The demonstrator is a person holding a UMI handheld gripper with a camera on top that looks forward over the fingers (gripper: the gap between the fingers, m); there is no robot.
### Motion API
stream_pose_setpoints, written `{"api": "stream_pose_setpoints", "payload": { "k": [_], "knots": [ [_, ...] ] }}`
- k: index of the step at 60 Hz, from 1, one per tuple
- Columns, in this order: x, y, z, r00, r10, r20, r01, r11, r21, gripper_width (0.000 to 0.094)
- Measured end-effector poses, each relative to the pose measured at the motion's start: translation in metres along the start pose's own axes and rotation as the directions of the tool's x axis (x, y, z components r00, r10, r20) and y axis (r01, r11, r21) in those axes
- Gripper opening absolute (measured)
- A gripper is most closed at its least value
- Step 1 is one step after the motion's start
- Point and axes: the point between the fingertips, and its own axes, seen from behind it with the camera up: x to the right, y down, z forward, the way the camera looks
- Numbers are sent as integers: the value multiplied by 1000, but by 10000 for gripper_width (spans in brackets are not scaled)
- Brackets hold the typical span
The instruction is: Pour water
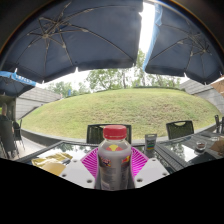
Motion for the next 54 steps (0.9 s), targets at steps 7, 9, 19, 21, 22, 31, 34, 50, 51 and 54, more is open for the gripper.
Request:
{"api": "stream_pose_setpoints", "payload": {
  "k": [7,9,19,21,22,31,34,50,51,54],
  "knots": [
    [6,33,3,1000,-23,15,24,998,-64,379],
    [7,31,3,999,-28,25,30,998,-54,381],
    [11,37,9,1000,4,23,-3,999,-42,387],
    [10,38,5,1000,2,22,-1,999,-44,409],
    [9,37,4,1000,-1,24,2,999,-44,426],
    [1,46,2,997,-21,68,31,988,-153,739],
    [1,56,-8,998,-12,69,26,980,-199,831],
    [-10,9,-123,994,-89,60,98,984,-152,843],
    [-14,7,-129,995,-73,68,82,986,-144,842],
    [-27,-2,-146,996,-23,85,34,991,-129,844]
  ]
}}
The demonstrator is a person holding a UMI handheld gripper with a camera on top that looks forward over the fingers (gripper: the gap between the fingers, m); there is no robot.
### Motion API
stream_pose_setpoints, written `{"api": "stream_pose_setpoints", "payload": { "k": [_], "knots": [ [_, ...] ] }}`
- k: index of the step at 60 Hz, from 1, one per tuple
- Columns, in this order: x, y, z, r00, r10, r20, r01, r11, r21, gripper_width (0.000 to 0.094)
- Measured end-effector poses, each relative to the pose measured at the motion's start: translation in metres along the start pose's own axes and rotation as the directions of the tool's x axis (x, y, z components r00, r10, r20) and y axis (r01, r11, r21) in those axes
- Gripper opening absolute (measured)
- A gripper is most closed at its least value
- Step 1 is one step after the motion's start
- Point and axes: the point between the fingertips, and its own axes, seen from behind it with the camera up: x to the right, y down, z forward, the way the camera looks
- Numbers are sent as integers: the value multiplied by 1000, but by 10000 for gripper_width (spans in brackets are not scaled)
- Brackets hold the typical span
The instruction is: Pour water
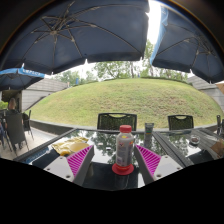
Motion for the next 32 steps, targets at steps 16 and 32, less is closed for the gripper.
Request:
{"api": "stream_pose_setpoints", "payload": {
  "k": [16,32],
  "knots": [
    [-45,4,-57,998,17,59,-16,1000,-17,845],
    [-41,24,-58,998,-51,33,52,998,-25,843]
  ]
}}
